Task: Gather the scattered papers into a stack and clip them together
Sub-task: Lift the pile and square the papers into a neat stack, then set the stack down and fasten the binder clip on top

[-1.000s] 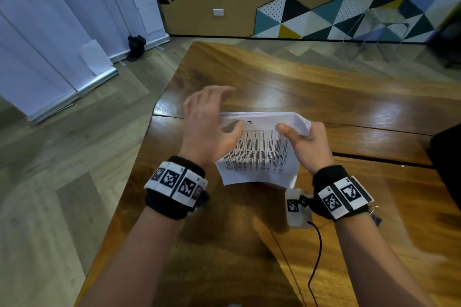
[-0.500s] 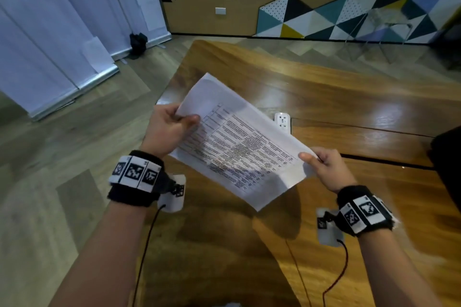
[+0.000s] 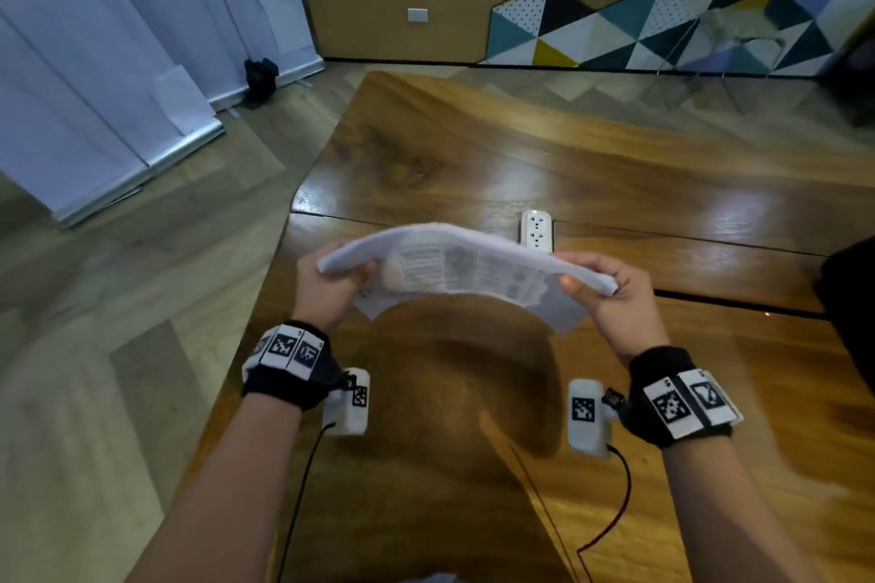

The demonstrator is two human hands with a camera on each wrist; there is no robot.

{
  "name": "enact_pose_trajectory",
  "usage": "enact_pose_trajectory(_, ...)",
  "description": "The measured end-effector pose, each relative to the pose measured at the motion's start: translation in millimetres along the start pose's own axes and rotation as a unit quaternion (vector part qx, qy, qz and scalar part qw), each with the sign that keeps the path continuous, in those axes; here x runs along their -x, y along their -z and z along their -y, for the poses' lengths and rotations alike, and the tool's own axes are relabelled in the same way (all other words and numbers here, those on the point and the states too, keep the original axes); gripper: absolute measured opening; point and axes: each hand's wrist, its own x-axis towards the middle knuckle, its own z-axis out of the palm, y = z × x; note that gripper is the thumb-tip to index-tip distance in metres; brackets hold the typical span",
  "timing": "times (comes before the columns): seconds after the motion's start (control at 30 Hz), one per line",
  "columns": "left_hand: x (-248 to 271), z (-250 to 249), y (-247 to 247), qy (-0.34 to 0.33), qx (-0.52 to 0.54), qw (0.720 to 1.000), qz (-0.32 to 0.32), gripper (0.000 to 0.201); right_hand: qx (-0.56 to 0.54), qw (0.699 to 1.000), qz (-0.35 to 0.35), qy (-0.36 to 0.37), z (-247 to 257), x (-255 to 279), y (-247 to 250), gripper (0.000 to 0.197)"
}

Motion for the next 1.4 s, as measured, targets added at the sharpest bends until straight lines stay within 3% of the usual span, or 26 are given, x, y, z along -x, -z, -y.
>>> enact_pose_trajectory(0.07,6,12,-7,0.026,-0.011,0.999,0.031,0.022,0.029,0.999,0.007,-0.040,-23,6,-1,0.027)
enact_pose_trajectory(0.17,8,21,-19,0.075,-0.026,0.995,0.064,0.015,0.045,0.994,-0.026,-0.099,-41,8,-3,0.019)
enact_pose_trajectory(0.4,8,13,-13,0.077,-0.017,0.996,0.049,0.024,0.029,0.993,-0.083,-0.079,-42,2,13,0.012)
enact_pose_trajectory(0.47,12,23,-14,0.108,-0.044,0.991,0.060,0.020,0.047,0.991,-0.076,-0.098,-53,6,11,0.009)
enact_pose_trajectory(0.53,16,28,-20,0.131,-0.066,0.987,0.061,0.028,0.064,0.988,-0.094,-0.108,-58,7,8,0.016)
enact_pose_trajectory(0.67,7,29,-21,0.116,-0.100,0.988,0.018,0.025,0.172,0.977,-0.095,-0.086,-47,2,15,0.021)
enact_pose_trajectory(0.7,4,25,-21,0.099,-0.115,0.988,0.011,0.022,0.240,0.963,-0.094,-0.075,-41,1,18,0.022)
enact_pose_trajectory(0.77,1,12,-22,0.060,-0.151,0.986,0.021,0.017,0.430,0.899,-0.071,-0.043,-29,-1,18,0.025)
enact_pose_trajectory(0.8,1,3,-25,0.035,-0.171,0.984,0.040,0.014,0.498,0.865,-0.042,-0.029,-22,-3,14,0.029)
enact_pose_trajectory(0.83,2,-7,-29,0.003,-0.189,0.979,0.069,0.011,0.526,0.851,-0.008,-0.014,-15,-5,8,0.034)
enact_pose_trajectory(0.97,6,-47,-44,-0.090,-0.201,0.952,0.211,0.015,0.400,0.913,0.070,0.035,8,-11,-21,0.023)
enact_pose_trajectory(1.07,1,-54,-34,-0.084,-0.151,0.961,0.214,0.016,0.323,0.946,0.024,0.023,7,-4,-24,0.021)
enact_pose_trajectory(1.13,-2,-44,-23,-0.059,-0.164,0.963,0.206,0.021,0.238,0.971,-0.012,-0.008,0,1,-17,0.026)
enact_pose_trajectory(1.23,-2,-23,-12,-0.017,-0.143,0.972,0.187,0.024,0.131,0.990,-0.009,-0.058,-12,11,-6,0.023)
enact_pose_trajectory(1.33,2,-7,-13,0.088,0.038,0.988,0.120,0.013,0.026,0.996,-0.018,-0.087,-26,21,-5,0.011)
enact_pose_trajectory(1.4,7,-2,-22,0.161,0.153,0.969,0.111,0.018,-0.027,0.994,-0.017,-0.108,-39,26,-10,0.012)
